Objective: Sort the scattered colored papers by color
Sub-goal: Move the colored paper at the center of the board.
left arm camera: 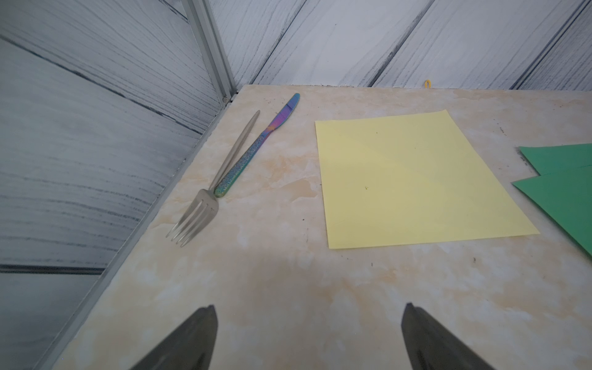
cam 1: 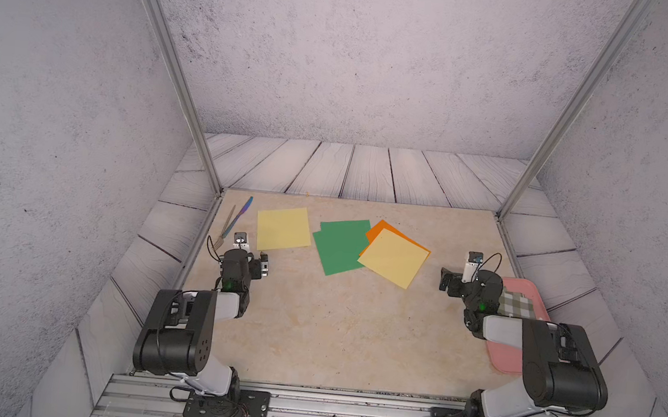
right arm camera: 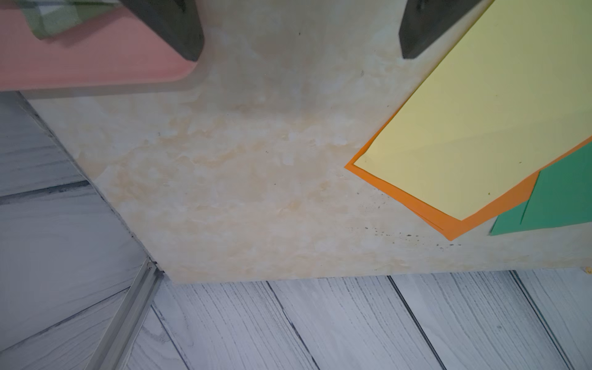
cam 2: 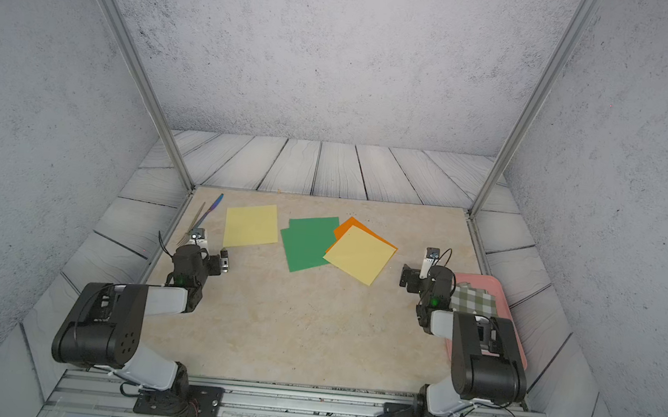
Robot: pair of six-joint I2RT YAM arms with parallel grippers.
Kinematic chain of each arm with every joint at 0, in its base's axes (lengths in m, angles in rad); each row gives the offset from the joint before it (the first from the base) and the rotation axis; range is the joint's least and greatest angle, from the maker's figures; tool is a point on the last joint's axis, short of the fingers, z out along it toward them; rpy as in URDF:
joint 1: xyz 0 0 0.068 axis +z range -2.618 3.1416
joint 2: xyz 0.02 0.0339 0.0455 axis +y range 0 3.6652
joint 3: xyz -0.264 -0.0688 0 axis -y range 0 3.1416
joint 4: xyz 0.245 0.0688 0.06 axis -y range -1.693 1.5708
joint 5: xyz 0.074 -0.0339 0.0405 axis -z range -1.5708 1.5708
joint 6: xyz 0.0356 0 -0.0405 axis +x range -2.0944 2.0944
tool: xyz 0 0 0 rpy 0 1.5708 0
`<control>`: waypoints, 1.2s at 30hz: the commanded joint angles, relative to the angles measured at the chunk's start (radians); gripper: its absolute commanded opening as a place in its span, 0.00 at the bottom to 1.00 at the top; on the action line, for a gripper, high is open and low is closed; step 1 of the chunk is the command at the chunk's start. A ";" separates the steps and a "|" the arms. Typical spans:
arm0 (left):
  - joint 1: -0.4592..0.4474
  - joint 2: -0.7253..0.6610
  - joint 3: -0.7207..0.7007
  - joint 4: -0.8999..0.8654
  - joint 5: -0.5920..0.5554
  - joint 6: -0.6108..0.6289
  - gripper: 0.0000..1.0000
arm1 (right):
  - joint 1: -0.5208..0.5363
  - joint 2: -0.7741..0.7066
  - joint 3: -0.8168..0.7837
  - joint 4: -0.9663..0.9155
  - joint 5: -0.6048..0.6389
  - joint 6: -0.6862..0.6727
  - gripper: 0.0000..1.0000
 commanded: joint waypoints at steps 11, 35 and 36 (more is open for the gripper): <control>-0.006 -0.010 -0.009 0.010 -0.007 -0.003 0.96 | 0.004 0.008 -0.002 0.004 0.016 -0.006 0.99; -0.006 -0.008 -0.007 0.004 -0.008 -0.003 0.96 | 0.004 0.007 0.000 0.004 0.016 -0.006 0.99; -0.007 -0.010 -0.007 0.005 -0.008 -0.003 0.96 | 0.004 0.007 0.000 0.004 0.016 -0.006 0.99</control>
